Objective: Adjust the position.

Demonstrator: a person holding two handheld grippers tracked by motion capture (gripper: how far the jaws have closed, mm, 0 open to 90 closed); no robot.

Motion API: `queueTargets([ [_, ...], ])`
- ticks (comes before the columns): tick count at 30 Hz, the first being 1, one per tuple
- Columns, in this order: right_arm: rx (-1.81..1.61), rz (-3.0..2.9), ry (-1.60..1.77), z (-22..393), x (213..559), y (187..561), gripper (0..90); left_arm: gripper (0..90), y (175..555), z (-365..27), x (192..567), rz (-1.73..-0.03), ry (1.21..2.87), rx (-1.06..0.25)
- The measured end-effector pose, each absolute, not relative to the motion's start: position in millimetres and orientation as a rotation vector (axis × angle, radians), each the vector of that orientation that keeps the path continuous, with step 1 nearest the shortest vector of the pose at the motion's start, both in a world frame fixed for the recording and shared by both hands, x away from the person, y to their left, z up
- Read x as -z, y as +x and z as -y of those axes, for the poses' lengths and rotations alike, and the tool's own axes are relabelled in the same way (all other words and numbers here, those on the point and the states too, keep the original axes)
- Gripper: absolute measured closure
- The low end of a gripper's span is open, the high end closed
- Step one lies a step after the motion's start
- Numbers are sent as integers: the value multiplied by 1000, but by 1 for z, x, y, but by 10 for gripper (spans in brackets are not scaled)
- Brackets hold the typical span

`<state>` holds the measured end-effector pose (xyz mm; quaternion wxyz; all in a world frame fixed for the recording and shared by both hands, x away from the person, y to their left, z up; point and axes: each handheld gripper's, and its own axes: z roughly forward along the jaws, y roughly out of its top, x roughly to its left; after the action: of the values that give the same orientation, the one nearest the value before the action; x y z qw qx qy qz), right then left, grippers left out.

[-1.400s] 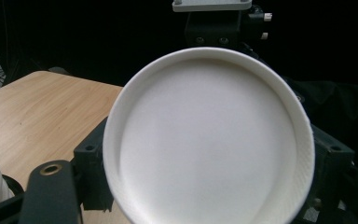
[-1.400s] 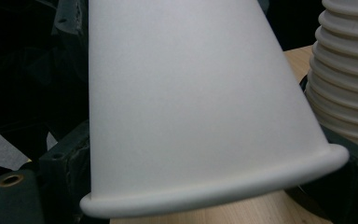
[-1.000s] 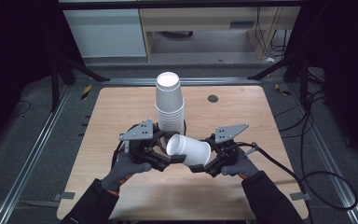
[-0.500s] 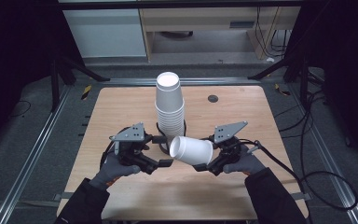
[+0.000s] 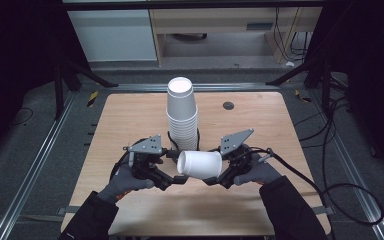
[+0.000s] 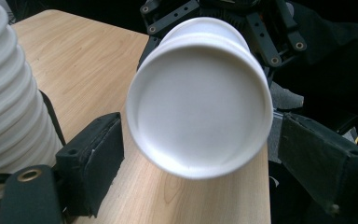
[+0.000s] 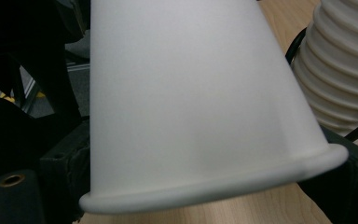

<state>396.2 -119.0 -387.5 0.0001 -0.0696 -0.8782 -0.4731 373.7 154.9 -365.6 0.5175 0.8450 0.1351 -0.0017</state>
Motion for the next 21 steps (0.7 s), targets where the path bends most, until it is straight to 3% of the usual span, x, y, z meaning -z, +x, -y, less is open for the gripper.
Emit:
queueTargets([
  [21, 1429, 2778, -198, 114, 393, 397, 106, 201, 386, -126, 371, -309, 2118, 63],
])
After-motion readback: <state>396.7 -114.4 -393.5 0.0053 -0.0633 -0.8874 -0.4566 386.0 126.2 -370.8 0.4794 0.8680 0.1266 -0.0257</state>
